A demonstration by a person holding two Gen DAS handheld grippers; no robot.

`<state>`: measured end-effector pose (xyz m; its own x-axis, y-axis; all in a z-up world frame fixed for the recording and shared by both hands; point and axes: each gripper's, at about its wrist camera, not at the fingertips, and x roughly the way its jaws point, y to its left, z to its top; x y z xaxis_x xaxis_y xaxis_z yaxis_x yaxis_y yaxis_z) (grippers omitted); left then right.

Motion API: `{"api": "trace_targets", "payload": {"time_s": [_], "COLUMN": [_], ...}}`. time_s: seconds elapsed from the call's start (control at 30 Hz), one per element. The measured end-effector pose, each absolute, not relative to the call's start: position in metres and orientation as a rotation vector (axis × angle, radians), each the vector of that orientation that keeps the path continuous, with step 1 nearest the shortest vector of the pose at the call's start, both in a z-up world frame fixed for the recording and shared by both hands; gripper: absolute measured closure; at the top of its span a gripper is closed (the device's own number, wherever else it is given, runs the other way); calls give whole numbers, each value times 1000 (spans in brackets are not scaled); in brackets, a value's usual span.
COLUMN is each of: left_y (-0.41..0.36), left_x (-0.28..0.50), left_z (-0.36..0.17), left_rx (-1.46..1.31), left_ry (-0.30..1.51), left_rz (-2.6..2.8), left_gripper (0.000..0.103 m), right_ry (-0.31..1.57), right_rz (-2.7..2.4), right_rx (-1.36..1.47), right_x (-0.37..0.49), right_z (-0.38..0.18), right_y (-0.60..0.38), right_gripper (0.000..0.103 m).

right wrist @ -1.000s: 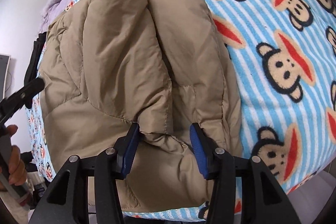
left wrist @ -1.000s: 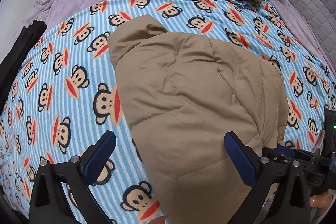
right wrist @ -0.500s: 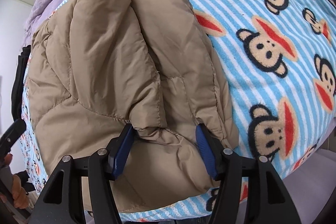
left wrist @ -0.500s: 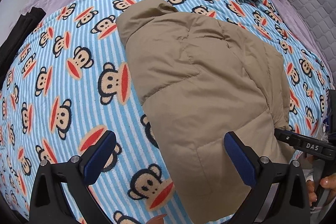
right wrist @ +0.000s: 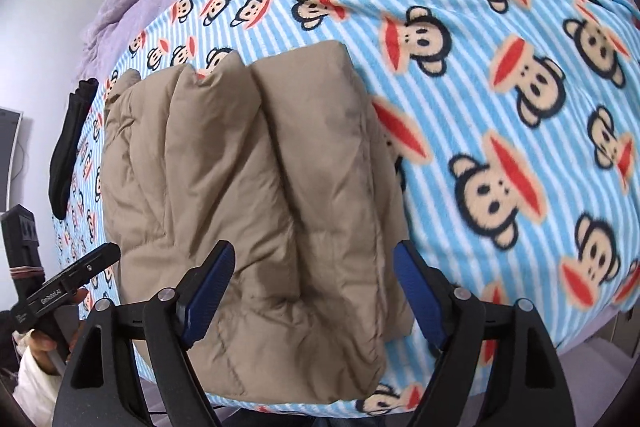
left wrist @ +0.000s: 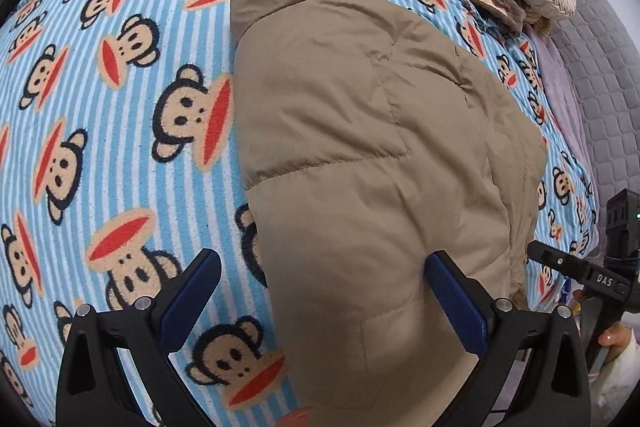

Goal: Fold large clothes

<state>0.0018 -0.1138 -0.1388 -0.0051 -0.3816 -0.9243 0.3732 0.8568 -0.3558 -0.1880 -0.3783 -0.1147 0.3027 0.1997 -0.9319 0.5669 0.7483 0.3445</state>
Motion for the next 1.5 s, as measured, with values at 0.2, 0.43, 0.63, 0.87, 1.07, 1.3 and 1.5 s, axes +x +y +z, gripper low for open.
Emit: {"api": "trace_targets", "payload": {"time_s": [0.2,0.43,0.63,0.87,1.07,1.3,1.5], "left_y": [-119,-127,-122,-134,-148,-170,-166], "left_x": [5,15,29,34,29,15,3], "left_z": [-148,-171,-203,-221,-211,-181,-165], "left_rx": [-87,-169,-312,-399,-296,-72,-41], "left_ry": [1489,1520,1591,1647,1620,1492,1419], "left_rz": [-637,-736,-830,-852,-769,-660,-640], "left_gripper": [0,0,0,0,0,0,15], "right_ry": [1355,1399,1405,1372,1276,1341,1351], "right_rz": [-160,-114,-16,169,254,194,135], "right_rx": [660,585,640,889,1041,1046,1072], "right_x": [-173,-152,-133,-121,-102,-90,-87], "right_z": [-138,-151,-180,-220,-222,-233,-230], "right_y": [-380,-375,-396,-421,-417,-408,-405], "right_gripper": [0,0,0,0,0,0,2]}}
